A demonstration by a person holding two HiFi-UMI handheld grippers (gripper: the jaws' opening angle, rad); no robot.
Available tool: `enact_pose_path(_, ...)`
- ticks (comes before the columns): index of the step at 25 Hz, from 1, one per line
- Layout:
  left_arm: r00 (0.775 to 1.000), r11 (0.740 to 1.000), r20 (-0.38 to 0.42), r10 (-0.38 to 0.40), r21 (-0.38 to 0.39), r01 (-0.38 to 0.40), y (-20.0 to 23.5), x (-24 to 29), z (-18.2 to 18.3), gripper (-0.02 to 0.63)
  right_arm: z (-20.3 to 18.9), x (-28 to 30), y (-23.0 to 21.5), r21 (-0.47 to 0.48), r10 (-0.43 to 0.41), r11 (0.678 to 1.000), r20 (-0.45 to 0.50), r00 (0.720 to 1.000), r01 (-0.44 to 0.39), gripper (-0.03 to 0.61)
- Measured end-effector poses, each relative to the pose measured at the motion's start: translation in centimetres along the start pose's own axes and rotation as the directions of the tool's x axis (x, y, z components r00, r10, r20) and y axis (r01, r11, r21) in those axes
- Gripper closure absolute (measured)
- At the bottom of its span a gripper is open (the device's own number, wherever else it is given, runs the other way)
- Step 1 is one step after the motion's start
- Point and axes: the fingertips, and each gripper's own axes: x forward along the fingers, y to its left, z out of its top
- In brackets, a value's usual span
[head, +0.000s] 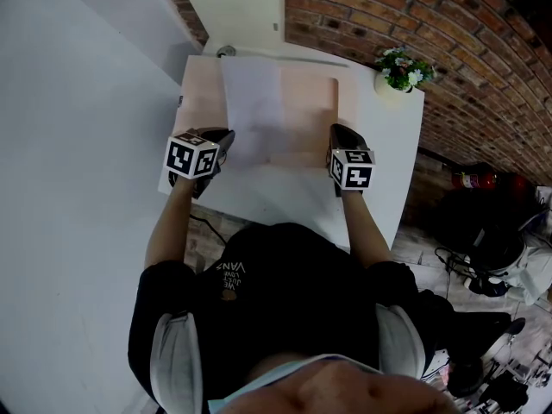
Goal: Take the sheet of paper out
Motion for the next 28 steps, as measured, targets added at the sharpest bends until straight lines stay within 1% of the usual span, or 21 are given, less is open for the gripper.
enact_pose_path(7, 0.999, 0.996, 0.040, 0.024, 0.082, -0.028, 0.1, -1.8, 0.8, 0.612, 0.0, 0.6, 2.0, -0.007, 0.029, 1.000, 0.003, 1.000, -0.029, 0.580)
enact_pose_path(12, 0.997, 0.986, 0.077, 0.008, 0.163, -0.020, -1.3, -3.0, 1.8, 0.612, 0.4, 1.1, 3.4, -0.013, 0.059, 0.998, 0.014, 0.998, -0.059, 0.580)
enact_pose_path(16, 0.991, 0.972, 0.129, -0.032, 0.234, 0.001, -2.6, -4.1, 2.7, 0.612, 1.0, 1.5, 4.7, -0.007, 0.091, 0.996, 0.041, 0.995, -0.091, 0.580)
enact_pose_path(21, 0.980, 0.946, 0.173, -0.094, 0.324, 0.034, -4.2, -5.1, 3.5, 0.613, 2.2, 1.5, 5.8, 0.008, 0.138, 0.990, 0.106, 0.985, -0.140, 0.580)
enact_pose_path(24, 0.970, 0.930, 0.190, -0.153, 0.361, 0.075, -5.1, -5.5, 3.6, 0.613, 3.0, 1.3, 6.4, 0.014, 0.177, 0.983, 0.145, 0.974, -0.181, 0.580)
enact_pose_path(28, 0.956, 0.907, 0.209, -0.206, 0.407, 0.106, -6.1, -5.9, 4.0, 0.613, 3.7, 0.9, 6.4, 0.024, 0.194, 0.979, 0.182, 0.964, -0.202, 0.578)
